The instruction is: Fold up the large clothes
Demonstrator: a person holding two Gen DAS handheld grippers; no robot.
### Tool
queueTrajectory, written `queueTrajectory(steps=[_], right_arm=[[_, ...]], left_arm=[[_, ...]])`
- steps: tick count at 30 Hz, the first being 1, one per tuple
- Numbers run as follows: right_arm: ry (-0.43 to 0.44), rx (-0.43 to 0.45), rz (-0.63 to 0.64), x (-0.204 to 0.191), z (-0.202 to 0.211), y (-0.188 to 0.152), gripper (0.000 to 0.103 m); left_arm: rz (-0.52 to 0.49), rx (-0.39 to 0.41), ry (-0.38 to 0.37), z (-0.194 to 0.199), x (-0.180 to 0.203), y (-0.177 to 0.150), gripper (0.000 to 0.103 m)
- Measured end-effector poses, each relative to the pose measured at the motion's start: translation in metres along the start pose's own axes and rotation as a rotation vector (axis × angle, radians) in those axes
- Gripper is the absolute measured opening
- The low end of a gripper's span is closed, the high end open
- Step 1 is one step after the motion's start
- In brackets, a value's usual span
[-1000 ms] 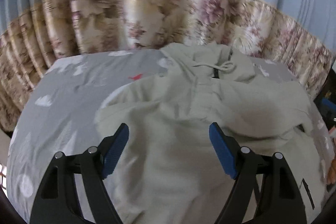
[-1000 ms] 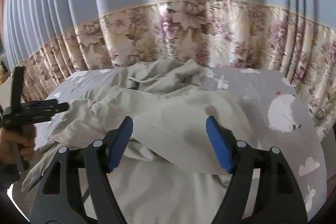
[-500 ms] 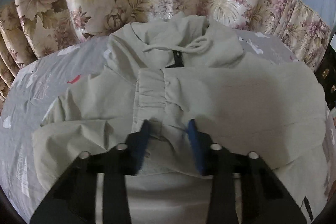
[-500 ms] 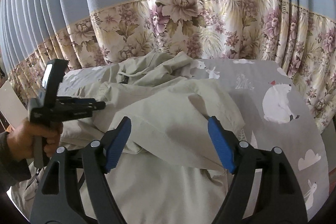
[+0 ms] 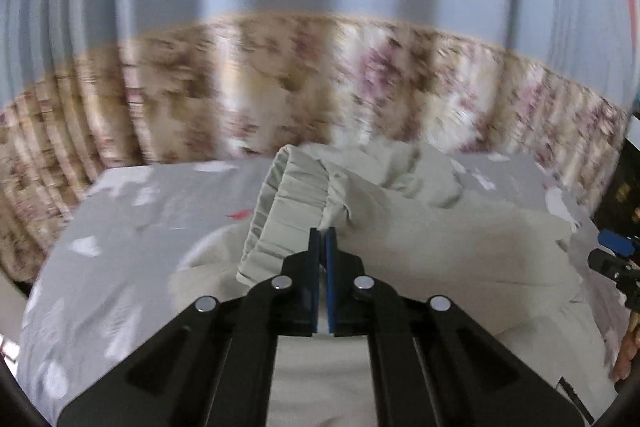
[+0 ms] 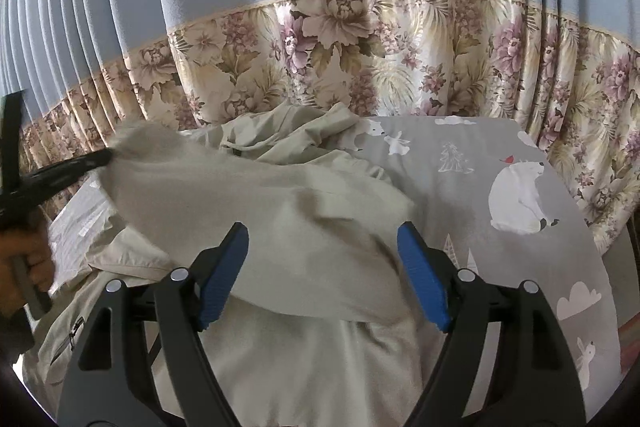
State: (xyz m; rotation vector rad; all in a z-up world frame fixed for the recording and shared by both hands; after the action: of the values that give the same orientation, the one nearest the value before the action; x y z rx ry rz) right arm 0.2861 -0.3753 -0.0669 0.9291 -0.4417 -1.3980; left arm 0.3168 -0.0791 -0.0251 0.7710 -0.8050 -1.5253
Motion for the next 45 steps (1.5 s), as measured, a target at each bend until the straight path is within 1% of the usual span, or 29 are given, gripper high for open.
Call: queueTrajectory(steps=[3, 5, 6, 8, 9, 10, 11, 12, 13, 14, 16, 19, 21, 23, 25, 28, 30, 33, 35, 38, 40, 42, 43, 45], right_arm=[[-0.013, -0.022, 0.004, -0.002, -0.006, -0.003, 0.08], [-0.038, -0.045, 0.007, -0.006, -0.015, -0.006, 0.081], [-0.052, -0.057, 0.005, -0.007, -0.019, -0.007, 0.081], [-0.061, -0.074, 0.003, -0.013, -0.026, -0.008, 0.081], [-0.083, -0.083, 0.016, -0.019, -0.03, -0.008, 0.081], [-0.099, -0.087, 0.031, -0.022, -0.033, -0.008, 0.082], [-0.109, -0.09, 0.05, -0.026, -0.037, -0.008, 0.083], [-0.114, -0.091, 0.058, -0.028, -0.039, -0.008, 0.083], [-0.114, -0.093, 0.06, -0.03, -0.041, -0.008, 0.083], [-0.104, -0.094, 0.057, -0.033, -0.043, -0.008, 0.083], [-0.067, -0.082, 0.036, -0.042, -0.044, -0.005, 0.083], [-0.02, -0.074, 0.042, -0.063, -0.047, -0.002, 0.084], [-0.005, -0.087, 0.069, -0.076, -0.054, -0.006, 0.084], [-0.017, -0.106, 0.103, -0.084, -0.068, -0.012, 0.084], [-0.039, -0.141, 0.108, -0.081, -0.082, -0.02, 0.084], [-0.085, -0.201, 0.107, -0.065, -0.103, -0.035, 0.084], [-0.125, -0.228, 0.111, -0.051, -0.113, -0.042, 0.084], [-0.156, -0.244, 0.088, -0.031, -0.119, -0.044, 0.085], [-0.16, -0.254, 0.053, -0.015, -0.122, -0.043, 0.087], [-0.161, -0.254, 0.046, -0.007, -0.122, -0.043, 0.088], [-0.171, -0.249, 0.025, -0.003, -0.12, -0.042, 0.088], [-0.158, -0.232, -0.012, -0.002, -0.112, -0.039, 0.088], [-0.147, -0.221, -0.023, -0.004, -0.107, -0.038, 0.088], [-0.138, -0.193, -0.025, -0.006, -0.091, -0.035, 0.093]], left_arm=[[0.026, -0.019, 0.046, 0.015, -0.025, -0.023, 0.002], [0.031, -0.063, 0.06, 0.014, -0.032, -0.044, 0.004], [0.027, -0.109, 0.062, 0.009, -0.033, -0.058, 0.006], [0.027, -0.152, 0.069, 0.001, -0.036, -0.074, 0.006], [0.043, -0.178, 0.07, -0.002, -0.038, -0.081, 0.015], [0.061, -0.181, 0.065, -0.001, -0.04, -0.083, 0.026], [0.078, -0.168, 0.069, 0.001, -0.043, -0.082, 0.06], [0.1, -0.124, 0.095, 0.009, -0.05, -0.075, 0.072], [0.114, -0.088, 0.105, 0.015, -0.052, -0.069, 0.072], [0.121, -0.065, 0.09, 0.019, -0.051, -0.06, 0.072], [0.112, -0.056, 0.058, 0.019, -0.043, -0.048, 0.072], [0.07, -0.075, 0.032, 0.006, -0.023, -0.039, 0.072], [0.062, -0.108, 0.008, -0.009, -0.009, -0.043, 0.072], [0.053, -0.139, -0.002, -0.025, 0.002, -0.051, 0.072], [0.031, -0.176, 0.004, -0.042, 0.009, -0.062, 0.072], [0.014, -0.24, 0.038, -0.068, 0.005, -0.084, 0.072], [0.007, -0.257, 0.045, -0.076, 0.002, -0.092, 0.072], [-0.01, -0.262, 0.057, -0.08, -0.001, -0.095, 0.072], [-0.008, -0.265, 0.054, -0.082, -0.002, -0.096, 0.072], [-0.026, -0.26, 0.054, -0.083, 0.003, -0.096, 0.072], [-0.043, -0.244, 0.046, -0.079, 0.007, -0.093, 0.072], [-0.047, -0.226, 0.062, -0.071, 0.005, -0.09, 0.072], [-0.038, -0.212, 0.065, -0.065, 0.003, -0.087, 0.072], [-0.005, -0.181, 0.049, -0.05, -0.002, -0.081, 0.072]])
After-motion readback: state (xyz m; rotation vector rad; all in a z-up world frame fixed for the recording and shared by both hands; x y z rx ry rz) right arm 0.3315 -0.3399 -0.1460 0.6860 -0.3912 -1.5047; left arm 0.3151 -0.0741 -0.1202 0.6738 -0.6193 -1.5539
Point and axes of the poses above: each gripper's, at about its wrist camera, not at the fingertips, and z roughly against the way its jaws point, x to its right, y to its top, the point moved 10 cm from there along -z, roughly the way its jaws point, and after that the axes turned 3 degrees about -z, right-handed, at the moved point
